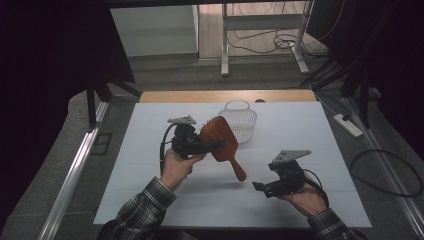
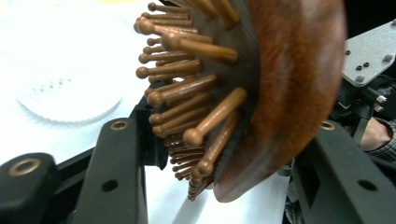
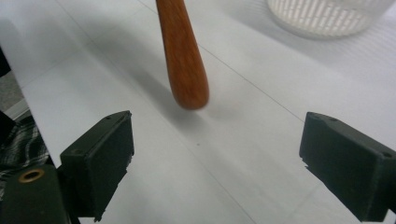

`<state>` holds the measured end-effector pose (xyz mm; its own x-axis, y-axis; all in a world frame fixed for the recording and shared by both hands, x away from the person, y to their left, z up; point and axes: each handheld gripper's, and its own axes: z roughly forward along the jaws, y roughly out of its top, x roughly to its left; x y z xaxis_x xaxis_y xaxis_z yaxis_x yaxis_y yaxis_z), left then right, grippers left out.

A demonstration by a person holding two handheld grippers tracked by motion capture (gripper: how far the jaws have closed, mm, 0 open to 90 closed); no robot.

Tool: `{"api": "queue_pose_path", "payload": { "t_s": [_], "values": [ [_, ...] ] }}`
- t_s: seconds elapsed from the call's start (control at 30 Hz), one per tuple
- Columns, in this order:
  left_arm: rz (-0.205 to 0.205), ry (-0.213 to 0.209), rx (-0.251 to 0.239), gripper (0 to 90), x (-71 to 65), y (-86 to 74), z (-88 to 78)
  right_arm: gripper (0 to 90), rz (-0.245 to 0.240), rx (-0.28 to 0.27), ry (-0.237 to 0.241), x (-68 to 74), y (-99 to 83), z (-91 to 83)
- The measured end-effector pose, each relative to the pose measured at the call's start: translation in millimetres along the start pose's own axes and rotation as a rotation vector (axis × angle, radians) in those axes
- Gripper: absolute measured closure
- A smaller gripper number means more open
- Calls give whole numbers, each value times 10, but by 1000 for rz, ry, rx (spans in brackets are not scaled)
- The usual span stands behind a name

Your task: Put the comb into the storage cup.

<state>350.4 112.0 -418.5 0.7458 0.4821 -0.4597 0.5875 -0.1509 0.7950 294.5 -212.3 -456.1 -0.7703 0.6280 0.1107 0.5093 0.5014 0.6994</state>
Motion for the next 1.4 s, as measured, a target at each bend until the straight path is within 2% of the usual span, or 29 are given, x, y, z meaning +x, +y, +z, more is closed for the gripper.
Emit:
{"api": "queue_pose_path", "payload": {
  "t_s": [0.13,0.17,0.3,0.53,0.73,1.1,1.4],
  "values": [
    [-2,1,-10,523,39,55,-18,42,8,9,-25,-56,-24,-42],
    [-10,1,-16,523,66,76,-28,1,7,25,-47,-70,-41,-40],
    [-21,10,-24,523,116,109,-51,0,-5,30,-75,-87,-80,-51],
    [-32,9,-39,522,184,164,-117,0,-16,14,-80,-117,-115,-133],
    [-46,14,-62,522,236,219,-178,0,19,18,-58,-187,-162,-195],
    [-69,22,-85,523,330,317,-250,0,28,14,-111,-231,-267,-344],
    [-89,27,-110,523,387,404,-301,0,69,9,-148,-284,-391,-482]
  ]
}}
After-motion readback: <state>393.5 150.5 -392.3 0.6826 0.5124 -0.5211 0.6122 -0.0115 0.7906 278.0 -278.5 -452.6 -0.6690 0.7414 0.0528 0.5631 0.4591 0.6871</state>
